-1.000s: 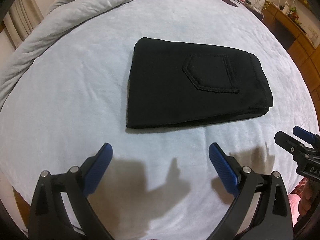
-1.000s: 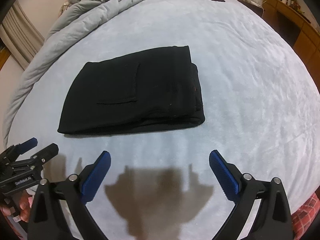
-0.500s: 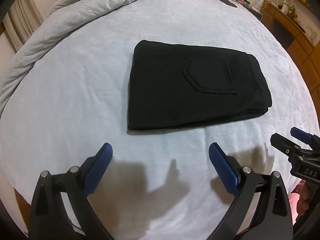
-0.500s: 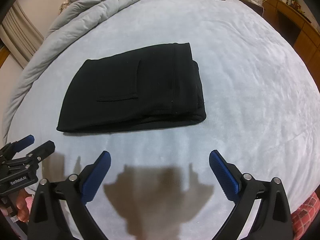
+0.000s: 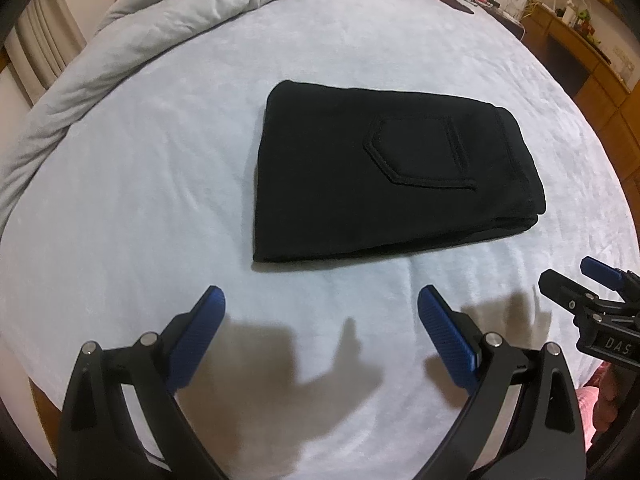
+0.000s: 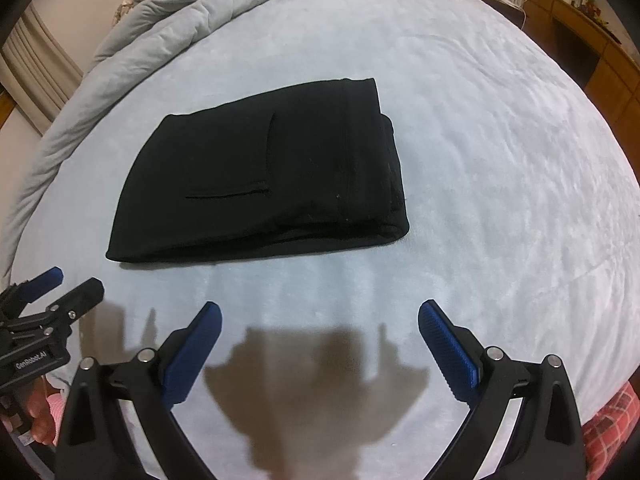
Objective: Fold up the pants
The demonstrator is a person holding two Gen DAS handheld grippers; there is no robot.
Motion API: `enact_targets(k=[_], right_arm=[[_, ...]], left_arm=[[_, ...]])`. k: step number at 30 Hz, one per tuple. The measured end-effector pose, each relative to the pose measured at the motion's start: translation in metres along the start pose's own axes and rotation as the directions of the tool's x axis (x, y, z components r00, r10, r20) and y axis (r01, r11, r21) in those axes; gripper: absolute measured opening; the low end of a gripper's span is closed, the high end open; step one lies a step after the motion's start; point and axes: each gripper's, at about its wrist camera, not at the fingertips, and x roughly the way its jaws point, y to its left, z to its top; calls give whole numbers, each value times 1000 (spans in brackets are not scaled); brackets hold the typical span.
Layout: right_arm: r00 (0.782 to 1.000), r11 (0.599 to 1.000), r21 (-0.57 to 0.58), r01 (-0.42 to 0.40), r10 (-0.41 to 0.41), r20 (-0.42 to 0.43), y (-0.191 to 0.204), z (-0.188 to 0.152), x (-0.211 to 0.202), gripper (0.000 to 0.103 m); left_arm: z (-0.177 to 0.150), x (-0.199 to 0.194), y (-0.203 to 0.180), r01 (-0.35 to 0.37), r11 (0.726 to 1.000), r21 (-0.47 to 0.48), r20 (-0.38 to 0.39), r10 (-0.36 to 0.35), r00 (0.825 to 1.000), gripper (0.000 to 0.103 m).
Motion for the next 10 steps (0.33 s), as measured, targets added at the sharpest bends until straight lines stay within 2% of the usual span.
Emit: enact_targets(k=[10], right_arm=[[1000,1000,16,-4,4,-8,-3,0,3,99]], left_arm=[[-3,2,-1,5,1000,-16,-18,-6,1000,96]])
